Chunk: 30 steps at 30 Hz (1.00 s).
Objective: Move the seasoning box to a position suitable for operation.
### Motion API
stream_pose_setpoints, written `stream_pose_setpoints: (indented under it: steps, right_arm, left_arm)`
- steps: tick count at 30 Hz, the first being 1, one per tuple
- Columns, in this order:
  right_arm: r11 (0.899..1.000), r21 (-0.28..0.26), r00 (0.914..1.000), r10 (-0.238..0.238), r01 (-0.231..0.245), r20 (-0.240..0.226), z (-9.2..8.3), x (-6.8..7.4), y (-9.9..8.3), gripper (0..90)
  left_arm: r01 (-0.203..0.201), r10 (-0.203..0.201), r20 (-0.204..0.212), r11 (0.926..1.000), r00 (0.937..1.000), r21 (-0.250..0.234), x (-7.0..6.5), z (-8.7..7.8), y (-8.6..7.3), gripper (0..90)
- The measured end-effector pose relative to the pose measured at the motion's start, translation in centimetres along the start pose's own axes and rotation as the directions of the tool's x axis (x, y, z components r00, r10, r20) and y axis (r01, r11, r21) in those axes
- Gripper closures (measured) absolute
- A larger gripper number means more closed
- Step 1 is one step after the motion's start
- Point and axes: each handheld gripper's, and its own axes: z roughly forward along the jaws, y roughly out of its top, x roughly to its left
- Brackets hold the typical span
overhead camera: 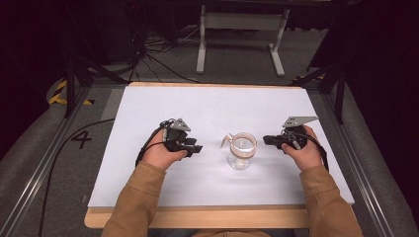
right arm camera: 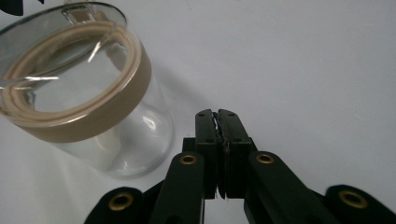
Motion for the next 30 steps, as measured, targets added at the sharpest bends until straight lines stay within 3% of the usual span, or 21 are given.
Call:
stream_pose_setpoints:
  steps: [5, 8, 11, 18, 24, 30]
  right_arm:
    - [1.000, 0.000, 0.9994, -0.018, 0.018, -0.029, 0.8, 0.3, 0.2, 88.5]
    - [1.000, 0.018, 0.9995, -0.014, 0.015, -0.027, 1.2, 0.3, -0.1, 88.6]
    - [1.000, 0.007, 0.9996, -0.004, 0.005, -0.028, 0.8, 0.3, -0.3, 88.9]
    - [1.000, -0.006, 0.9999, 0.005, -0.005, -0.016, -0.1, 0.6, -0.7, 87.2]
    - [1.000, 0.012, 0.9999, 0.015, -0.015, -0.001, -0.5, 0.6, -1.7, 86.4]
    - [1.000, 0.012, 0.9997, 0.020, -0.020, 0.012, -1.0, 0.8, -2.2, 84.8]
  left_arm:
    - [0.005, -0.005, 0.014, 0.9992, 0.9999, -0.040, -0.5, 0.1, 0.3, 89.6]
    - [0.006, -0.006, 0.007, 0.9995, 1.0000, -0.032, -1.1, 1.5, 0.6, 90.0]
    - [-0.031, 0.030, -0.006, 0.9990, 0.9995, -0.033, -1.5, 2.8, 0.8, 90.0]
    - [-0.066, 0.066, -0.045, 0.9978, 0.9968, -0.004, -1.9, 4.2, 1.2, 89.6]
    - [-0.055, 0.055, -0.018, 0.9985, 0.9983, -0.002, -1.9, 5.8, 1.7, 88.3]
    - [-0.064, 0.064, -0.020, 0.9979, 0.9977, -0.002, -2.0, 6.6, 2.0, 87.6]
